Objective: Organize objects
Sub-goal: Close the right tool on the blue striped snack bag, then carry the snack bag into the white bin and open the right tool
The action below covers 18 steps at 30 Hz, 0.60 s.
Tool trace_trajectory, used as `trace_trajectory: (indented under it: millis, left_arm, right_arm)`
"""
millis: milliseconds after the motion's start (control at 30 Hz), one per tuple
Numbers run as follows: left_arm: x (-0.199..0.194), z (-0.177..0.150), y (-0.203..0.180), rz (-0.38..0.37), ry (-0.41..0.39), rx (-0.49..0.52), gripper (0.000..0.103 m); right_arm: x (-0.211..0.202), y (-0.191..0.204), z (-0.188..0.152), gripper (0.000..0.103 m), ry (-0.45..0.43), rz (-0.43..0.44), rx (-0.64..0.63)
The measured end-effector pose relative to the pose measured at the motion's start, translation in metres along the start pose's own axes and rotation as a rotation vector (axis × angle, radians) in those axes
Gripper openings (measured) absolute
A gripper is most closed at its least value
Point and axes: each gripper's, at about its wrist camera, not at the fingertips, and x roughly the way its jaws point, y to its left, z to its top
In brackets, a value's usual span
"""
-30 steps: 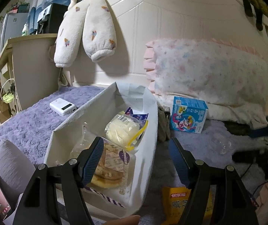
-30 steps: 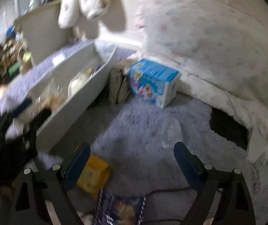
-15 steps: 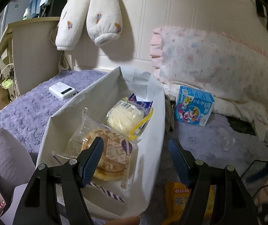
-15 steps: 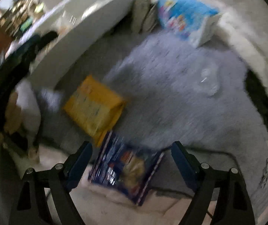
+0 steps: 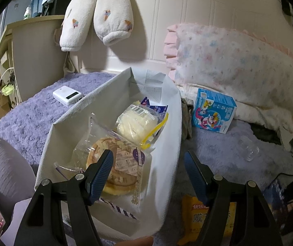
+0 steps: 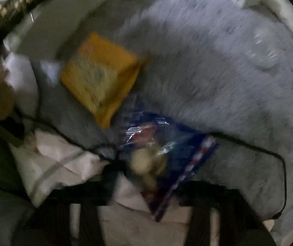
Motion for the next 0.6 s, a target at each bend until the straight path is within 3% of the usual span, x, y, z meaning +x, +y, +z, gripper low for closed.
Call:
trace_trajectory:
  millis: [233,367,500,600]
  left_arm:
    - [0.000,0.000,-0.001,-0.002,-0.006,0.007,0.071]
    - [0.000,0.000,-0.003,0.002,-0.014,0.013,0.071]
    - [0.000,-0.001,-0.005,-0.001,-0.016,0.023,0.071]
    - [-0.001,-0.002,-0.006,-0.002,-0.019,0.029,0.071]
  right_arm:
    - [-0.019,-0.002,0.000,0.026,-0.153,0.084,-0.009]
    - [-0.033,0.001,0.002,0.026,-0.271,0.085,-0.044]
    - [-0.041,-0.003,0.013,0.026,-0.386,0.173,-0.045]
    - [-0.037,0.000,0.029,0.026,-0.425,0.235,-0.027]
